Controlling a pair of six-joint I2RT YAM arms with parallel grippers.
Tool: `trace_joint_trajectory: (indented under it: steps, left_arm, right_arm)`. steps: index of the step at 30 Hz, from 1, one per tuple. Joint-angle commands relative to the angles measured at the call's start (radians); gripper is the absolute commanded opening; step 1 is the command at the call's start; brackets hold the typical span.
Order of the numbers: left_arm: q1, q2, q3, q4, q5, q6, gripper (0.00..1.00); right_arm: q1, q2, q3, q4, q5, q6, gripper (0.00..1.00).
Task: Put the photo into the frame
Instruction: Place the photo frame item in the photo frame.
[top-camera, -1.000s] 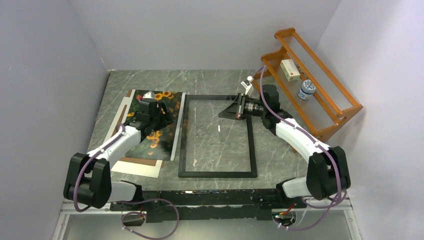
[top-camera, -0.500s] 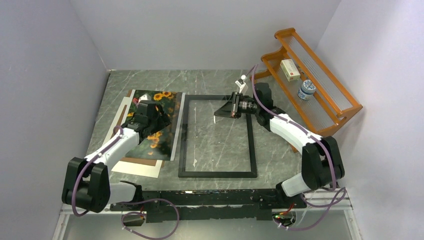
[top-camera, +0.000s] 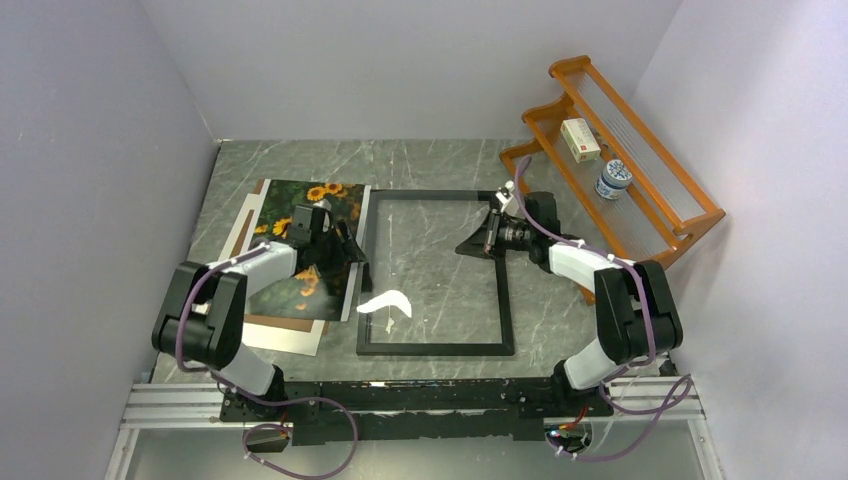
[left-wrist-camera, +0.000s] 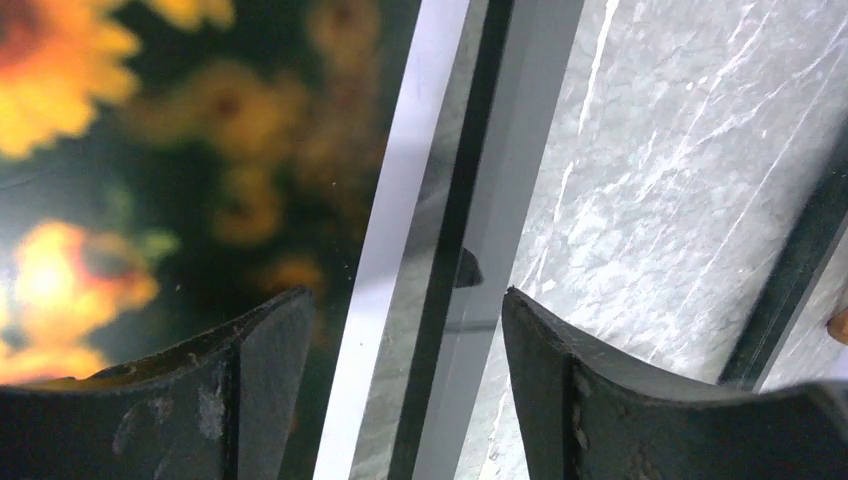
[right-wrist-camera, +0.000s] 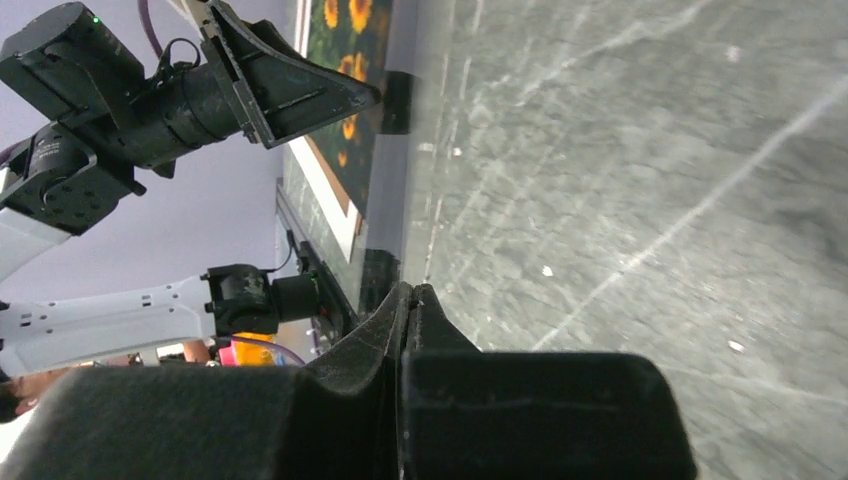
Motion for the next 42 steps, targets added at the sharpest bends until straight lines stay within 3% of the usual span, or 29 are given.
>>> trace_joint_trajectory:
  steps: [1,9,18,27,34,42]
  left_arm:
    - [0.0,0.058,0.07,0.051,0.087,0.031,0.74]
    - [-0.008,0.129,0.105,0.085,0.164,0.047,0.72]
    - [-0.028,0.188,0.15,0.062,0.155,0.066,0.7]
    - [-0.065,0.238,0.213,-0.046,0.025,0.099,0.71]
    - [-0.073,0.279,0.226,-0.061,0.007,0.096,0.66]
    - [-0.084,0.299,0.232,-0.067,0.0,0.102,0.67]
  right_arm:
    - [-0.042,-0.009,-0.033,0.053,-0.036,-0.074,0.0]
    - [-0.079,0.011,-0.06,0.067,-0.063,-0.105,0.0]
    - [-0.094,0.006,-0.09,0.084,-0.065,-0.112,0.0]
    - [-0.106,0.024,-0.09,0.079,-0.071,-0.132,0.0]
    - [-0.109,0.044,-0.079,0.064,-0.067,-0.154,0.0]
    - [-0.114,0.052,-0.065,0.029,-0.043,-0.186,0.0]
